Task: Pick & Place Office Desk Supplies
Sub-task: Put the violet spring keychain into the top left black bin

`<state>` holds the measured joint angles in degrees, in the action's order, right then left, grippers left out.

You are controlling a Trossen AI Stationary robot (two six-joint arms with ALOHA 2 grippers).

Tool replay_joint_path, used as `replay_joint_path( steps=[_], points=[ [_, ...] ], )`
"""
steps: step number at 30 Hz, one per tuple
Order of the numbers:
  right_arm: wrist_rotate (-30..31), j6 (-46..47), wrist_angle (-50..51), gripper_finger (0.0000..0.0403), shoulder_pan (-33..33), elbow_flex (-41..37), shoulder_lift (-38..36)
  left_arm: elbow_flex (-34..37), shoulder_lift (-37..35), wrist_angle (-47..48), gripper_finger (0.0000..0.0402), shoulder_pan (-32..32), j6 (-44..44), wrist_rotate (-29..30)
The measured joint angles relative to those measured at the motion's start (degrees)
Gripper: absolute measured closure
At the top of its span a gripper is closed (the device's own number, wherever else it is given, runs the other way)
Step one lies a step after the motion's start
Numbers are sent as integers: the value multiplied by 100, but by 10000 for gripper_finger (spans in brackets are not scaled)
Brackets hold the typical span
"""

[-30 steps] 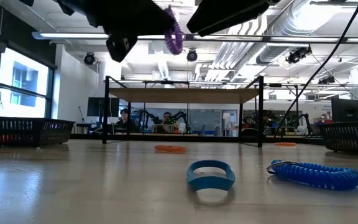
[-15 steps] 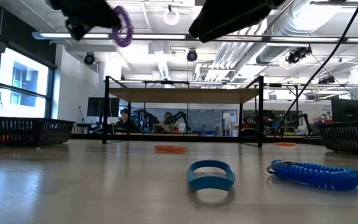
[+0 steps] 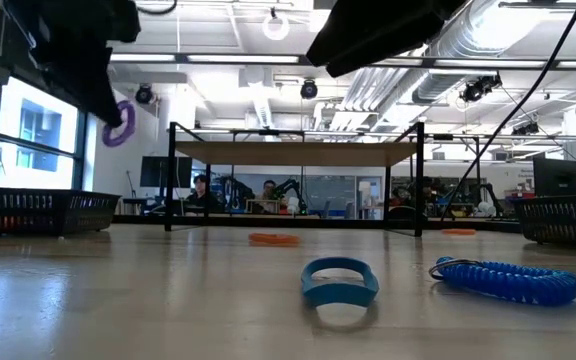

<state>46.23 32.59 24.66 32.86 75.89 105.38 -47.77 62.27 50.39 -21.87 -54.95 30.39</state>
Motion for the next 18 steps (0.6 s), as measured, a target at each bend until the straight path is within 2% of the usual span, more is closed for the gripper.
replay_joint_path(
  steps=[9,13,18],
  points=[
    [-300,408,375,156,6,-1,2,0,-49,1076,386,616,-811,-355],
    [-335,668,541,156,58,-3,2,0,-49,1742,386,1058,-1238,-812],
    [-325,832,543,156,101,-3,2,0,-49,2292,385,1331,-1570,-912]
  ],
)
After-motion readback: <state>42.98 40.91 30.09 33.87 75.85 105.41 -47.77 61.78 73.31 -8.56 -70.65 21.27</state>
